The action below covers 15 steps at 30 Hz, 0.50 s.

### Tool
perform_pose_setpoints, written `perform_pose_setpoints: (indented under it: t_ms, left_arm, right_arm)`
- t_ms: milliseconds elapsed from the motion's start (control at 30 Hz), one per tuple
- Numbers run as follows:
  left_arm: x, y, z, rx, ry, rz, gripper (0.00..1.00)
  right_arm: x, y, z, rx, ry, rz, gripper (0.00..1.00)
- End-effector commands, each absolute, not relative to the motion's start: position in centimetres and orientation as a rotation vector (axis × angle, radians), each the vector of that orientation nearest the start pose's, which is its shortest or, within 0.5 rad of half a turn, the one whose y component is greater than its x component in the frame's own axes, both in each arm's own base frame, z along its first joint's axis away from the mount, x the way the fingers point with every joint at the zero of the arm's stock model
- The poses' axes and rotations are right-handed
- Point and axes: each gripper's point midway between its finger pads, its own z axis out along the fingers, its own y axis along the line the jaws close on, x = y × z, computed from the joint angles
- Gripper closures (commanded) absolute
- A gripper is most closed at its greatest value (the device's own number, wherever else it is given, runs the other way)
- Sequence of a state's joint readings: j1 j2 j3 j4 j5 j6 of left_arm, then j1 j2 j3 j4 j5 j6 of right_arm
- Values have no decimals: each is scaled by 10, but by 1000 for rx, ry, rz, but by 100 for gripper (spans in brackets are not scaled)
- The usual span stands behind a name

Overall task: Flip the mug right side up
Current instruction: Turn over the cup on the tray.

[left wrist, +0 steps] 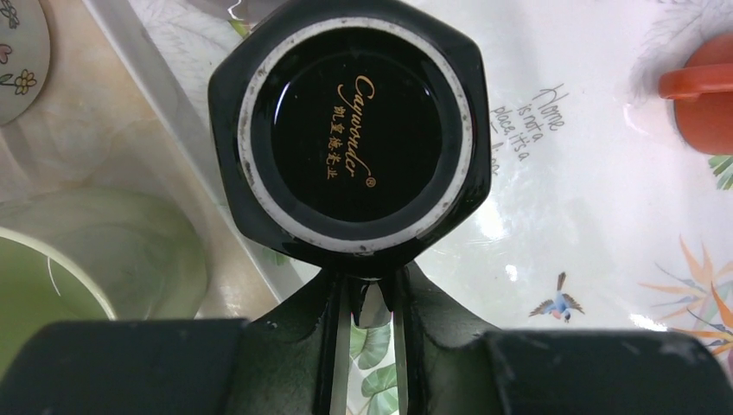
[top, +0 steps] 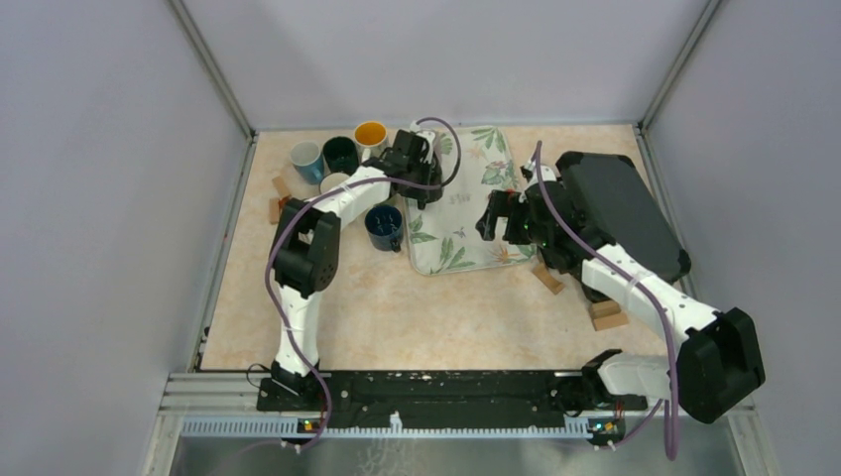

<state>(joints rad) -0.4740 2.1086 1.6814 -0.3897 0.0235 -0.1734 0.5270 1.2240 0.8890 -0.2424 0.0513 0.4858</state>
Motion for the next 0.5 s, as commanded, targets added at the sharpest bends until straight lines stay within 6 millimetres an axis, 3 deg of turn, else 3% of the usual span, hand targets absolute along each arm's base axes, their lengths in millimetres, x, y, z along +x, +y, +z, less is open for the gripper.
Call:
perform_pose_setpoints:
  t_ms: [0, 233, 467]
  left_arm:
    - [484, -274, 107, 367, 2328, -376, 98]
    - [463, -293, 124, 342, 2299, -537, 100]
    - [439, -316, 149, 273, 2234, -824, 100]
  right_arm:
    - [320, 203, 183, 11, 2131, 609, 1]
    - [322, 208, 174, 48, 2127, 651, 1]
    - [321, 216, 167, 82, 2122, 730, 1]
